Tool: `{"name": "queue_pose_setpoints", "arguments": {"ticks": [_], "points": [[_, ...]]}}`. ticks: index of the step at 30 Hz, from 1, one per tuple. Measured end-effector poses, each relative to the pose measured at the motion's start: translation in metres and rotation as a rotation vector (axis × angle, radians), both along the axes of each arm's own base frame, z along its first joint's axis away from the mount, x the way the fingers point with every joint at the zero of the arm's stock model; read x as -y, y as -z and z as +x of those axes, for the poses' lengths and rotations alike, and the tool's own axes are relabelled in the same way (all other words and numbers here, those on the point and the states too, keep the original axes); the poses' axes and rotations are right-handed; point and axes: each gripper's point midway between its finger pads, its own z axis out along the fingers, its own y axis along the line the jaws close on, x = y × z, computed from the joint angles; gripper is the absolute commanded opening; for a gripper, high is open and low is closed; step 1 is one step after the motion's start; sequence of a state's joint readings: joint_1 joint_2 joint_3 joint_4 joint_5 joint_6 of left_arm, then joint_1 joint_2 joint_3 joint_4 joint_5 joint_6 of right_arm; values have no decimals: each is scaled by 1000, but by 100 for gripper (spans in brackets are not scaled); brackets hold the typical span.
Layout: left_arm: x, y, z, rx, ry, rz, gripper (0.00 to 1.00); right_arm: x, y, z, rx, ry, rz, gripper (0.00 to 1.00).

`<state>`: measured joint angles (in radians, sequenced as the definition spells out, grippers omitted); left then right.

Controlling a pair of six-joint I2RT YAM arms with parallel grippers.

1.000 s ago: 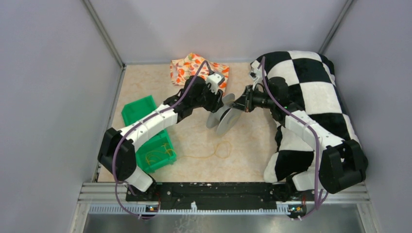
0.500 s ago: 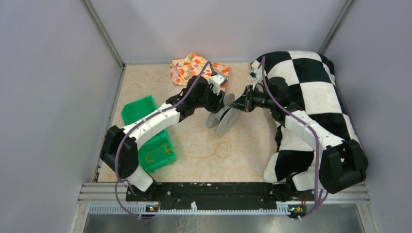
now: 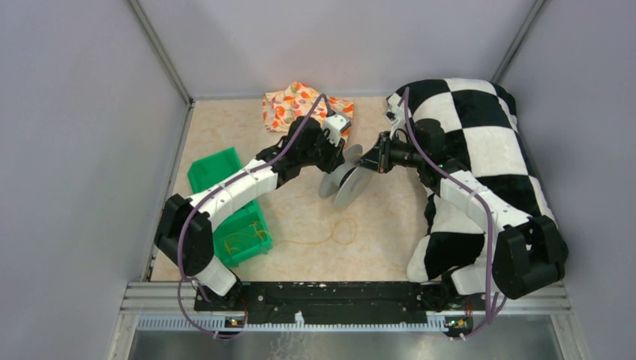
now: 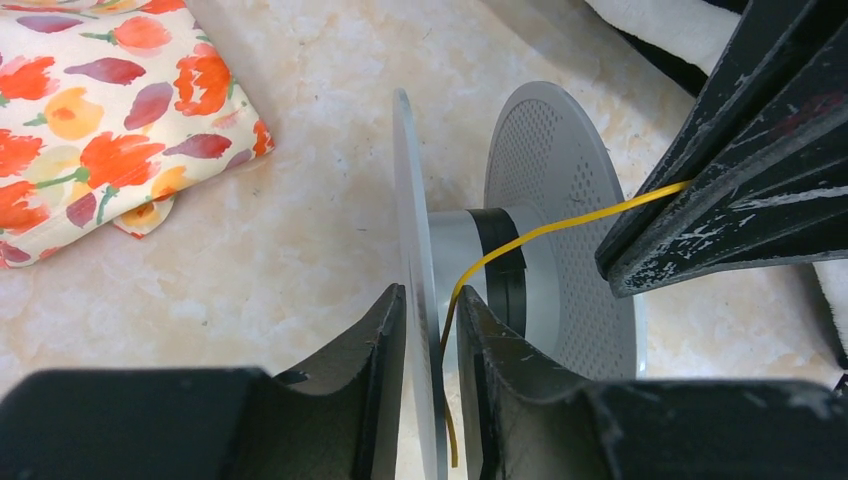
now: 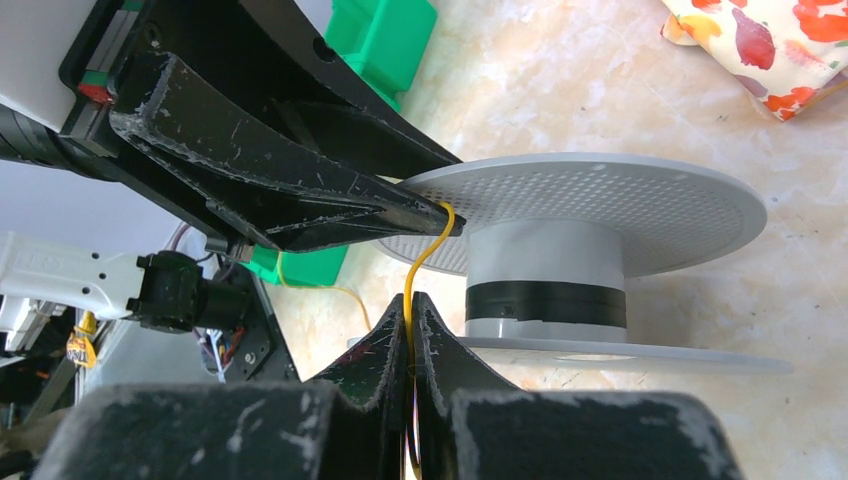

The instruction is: Wrap the cables

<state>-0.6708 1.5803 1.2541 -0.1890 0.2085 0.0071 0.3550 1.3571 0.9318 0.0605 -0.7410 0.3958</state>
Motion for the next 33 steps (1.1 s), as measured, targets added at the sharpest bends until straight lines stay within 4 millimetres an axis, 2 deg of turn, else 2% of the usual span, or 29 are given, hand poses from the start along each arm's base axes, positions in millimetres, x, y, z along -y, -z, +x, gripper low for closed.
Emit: {"name": "queue_pose_setpoints", "arguments": {"ticks": [6, 12, 20, 27, 33], "points": [[3, -1, 0, 1, 12, -4, 25, 0, 0, 1, 0, 6, -2, 0], [6, 6, 2, -12, 24, 10, 40, -1, 2, 7, -7, 13, -7, 0], [6, 14, 1, -27, 33, 30, 36, -1, 4, 7, -22, 14, -14, 0], [6, 14, 0, -24, 42, 31, 55, 1, 12, 6, -50, 20, -29, 0], [5, 14, 1, -12, 52, 44, 55, 1, 15, 6, -60, 24, -36, 0]]}}
